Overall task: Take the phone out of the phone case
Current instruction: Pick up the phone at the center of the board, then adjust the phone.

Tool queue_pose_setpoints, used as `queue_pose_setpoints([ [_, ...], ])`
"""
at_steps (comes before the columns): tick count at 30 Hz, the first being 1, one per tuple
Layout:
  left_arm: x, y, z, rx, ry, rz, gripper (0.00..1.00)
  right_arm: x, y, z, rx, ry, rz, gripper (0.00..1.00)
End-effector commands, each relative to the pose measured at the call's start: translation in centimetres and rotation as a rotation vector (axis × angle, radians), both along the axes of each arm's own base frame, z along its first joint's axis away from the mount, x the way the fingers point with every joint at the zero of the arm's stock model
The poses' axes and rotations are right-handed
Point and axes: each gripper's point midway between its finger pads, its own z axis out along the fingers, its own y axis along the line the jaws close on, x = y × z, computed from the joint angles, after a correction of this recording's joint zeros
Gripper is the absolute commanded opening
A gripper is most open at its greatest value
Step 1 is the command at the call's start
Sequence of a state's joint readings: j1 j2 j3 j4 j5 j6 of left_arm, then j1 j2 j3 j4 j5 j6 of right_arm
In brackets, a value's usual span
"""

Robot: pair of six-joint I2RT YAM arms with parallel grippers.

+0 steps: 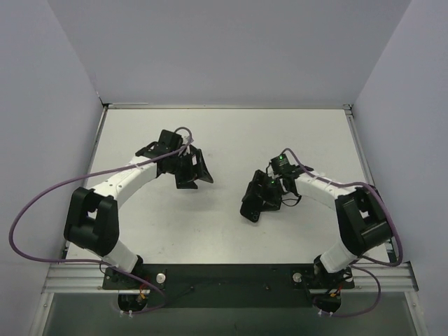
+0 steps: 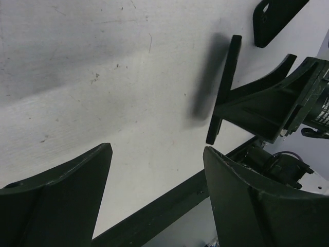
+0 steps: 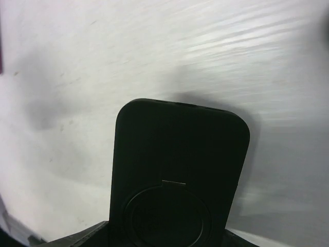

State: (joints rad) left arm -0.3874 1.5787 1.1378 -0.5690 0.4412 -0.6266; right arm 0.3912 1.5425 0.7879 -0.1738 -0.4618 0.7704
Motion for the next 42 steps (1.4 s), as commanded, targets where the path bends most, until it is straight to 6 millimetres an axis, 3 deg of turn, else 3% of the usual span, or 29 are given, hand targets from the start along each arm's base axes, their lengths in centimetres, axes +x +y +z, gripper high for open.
queue_pose_setpoints([
  [1,0.0,-2.3,1.3,-0.119,-0.056,-0.049,0.82,1.2,5.4,2.3,0.130,-0.068,0.125,0.00],
  [6,-1.8,-3.9,-0.2,-0.149,-0.033,-0.096,0.82,1.7,9.3,3.3,0.219,-0.103,0.195,0.00],
  [10,-1.4,-4.0,-1.9,-0.179,0.026,-0.034,0.82,1.1,11.5,4.2,0.270,-0.125,0.278,0.00],
  [15,0.2,-4.3,-1.3,-0.200,0.030,0.021,0.82,-0.1,12.1,4.2,0.260,-0.134,0.347,0.00],
  [19,1.2,-4.2,-2.8,-0.141,0.079,0.072,0.81,-0.9,12.5,4.2,0.246,-0.139,0.391,0.00],
  [25,1.1,-4.1,-4.5,-0.096,0.134,0.096,0.75,-1.5,12.8,4.4,0.222,-0.144,0.412,0.00],
  [29,0.3,-5.2,-4.7,-0.093,0.147,0.066,0.70,-1.4,13.0,4.4,0.214,-0.150,0.417,0.00],
  [39,-1.0,-7.2,-5.3,-0.101,0.185,0.011,0.45,-0.8,13.7,3.9,0.153,-0.165,0.452,0.00],
  [42,-1.1,-7.3,-5.0,-0.114,0.187,0.010,0.27,-0.6,13.7,3.5,0.138,-0.160,0.446,0.00],
])
